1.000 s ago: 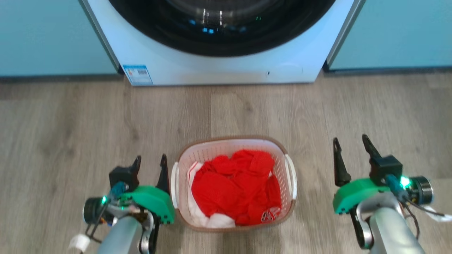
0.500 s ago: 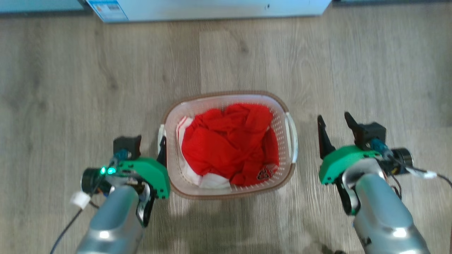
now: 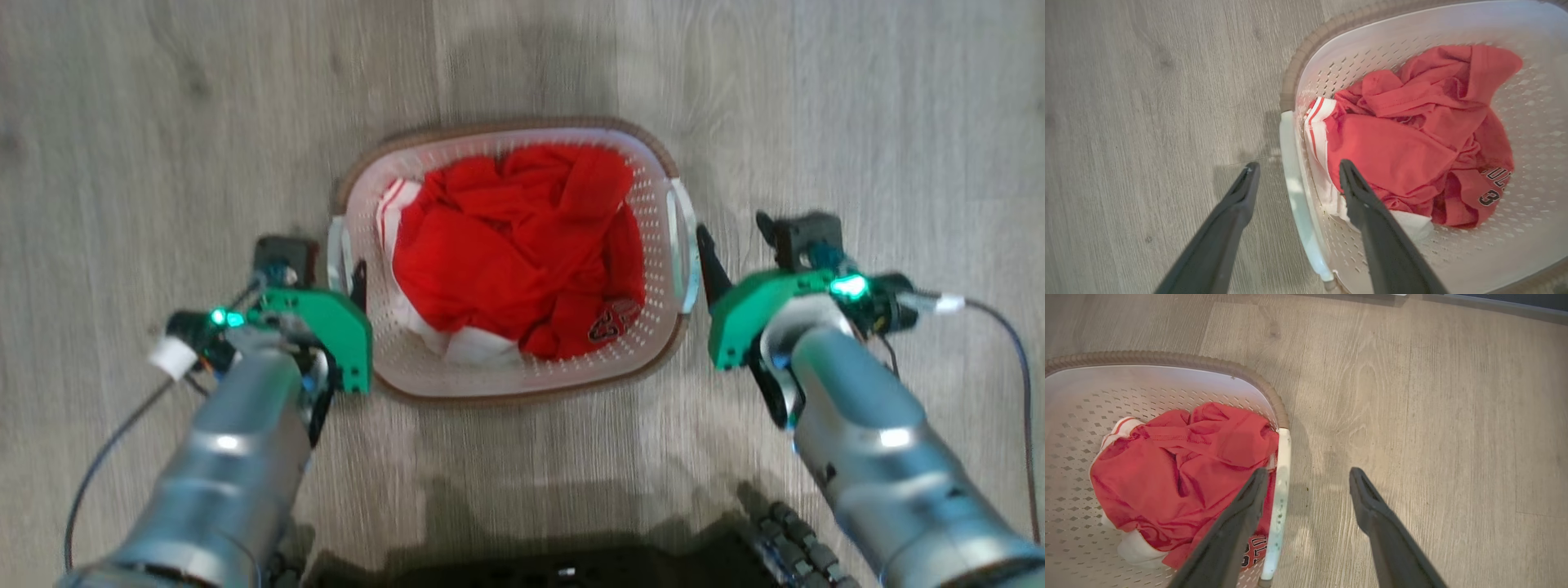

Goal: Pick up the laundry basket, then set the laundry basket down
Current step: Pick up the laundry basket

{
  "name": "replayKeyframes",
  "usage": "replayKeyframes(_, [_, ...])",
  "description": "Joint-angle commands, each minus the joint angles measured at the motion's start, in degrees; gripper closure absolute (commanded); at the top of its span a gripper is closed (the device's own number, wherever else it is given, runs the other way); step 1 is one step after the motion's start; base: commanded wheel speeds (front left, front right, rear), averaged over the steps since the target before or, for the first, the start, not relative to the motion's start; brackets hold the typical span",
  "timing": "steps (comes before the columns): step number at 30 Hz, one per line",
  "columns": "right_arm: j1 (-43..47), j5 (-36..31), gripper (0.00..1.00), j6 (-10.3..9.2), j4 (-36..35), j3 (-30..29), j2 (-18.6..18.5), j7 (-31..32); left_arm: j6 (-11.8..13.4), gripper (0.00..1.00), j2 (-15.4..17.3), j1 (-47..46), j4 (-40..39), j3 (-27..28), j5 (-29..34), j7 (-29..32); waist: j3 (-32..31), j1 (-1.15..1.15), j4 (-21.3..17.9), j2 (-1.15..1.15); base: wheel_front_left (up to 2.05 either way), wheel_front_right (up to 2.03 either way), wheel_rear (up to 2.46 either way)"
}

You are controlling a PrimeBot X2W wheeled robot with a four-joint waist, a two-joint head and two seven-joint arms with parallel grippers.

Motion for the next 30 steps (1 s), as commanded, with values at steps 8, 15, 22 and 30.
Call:
replayKeyframes(8, [-6.4, 9.2, 0.00, -0.09, 7.0, 7.1, 0.3, 0.2, -1.5, 0.00, 1.1, -5.2, 4.4, 0.0, -2.0, 4.7, 6.4, -0.01, 0.7, 0.00, 0.00, 0.00, 0.00])
replayKeyframes(15, [-9.0, 17.5, 0.00, -0.09, 9.0, 14.0, 0.3, 3.2, -1.4, 0.00, 1.1, -6.4, 5.3, -2.3, -2.2, 7.7, 7.6, -0.01, 0.9, 0.00, 0.00, 0.00, 0.00])
replayKeyframes(22, [-10.1, 22.7, 0.00, -0.09, 10.3, 18.5, 0.3, 4.7, -1.2, 0.00, 1.1, -7.1, 5.5, -4.0, -2.6, 10.6, 8.3, -0.01, 0.6, 0.00, 0.00, 0.00, 0.00])
replayKeyframes(30, [-13.4, 26.1, 0.00, -0.09, 12.3, 22.1, 0.2, 5.6, -1.1, 0.00, 1.1, -10.1, 5.6, -5.8, -3.3, 13.5, 11.5, -0.01, 0.7, 0.00, 0.00, 0.00, 0.00])
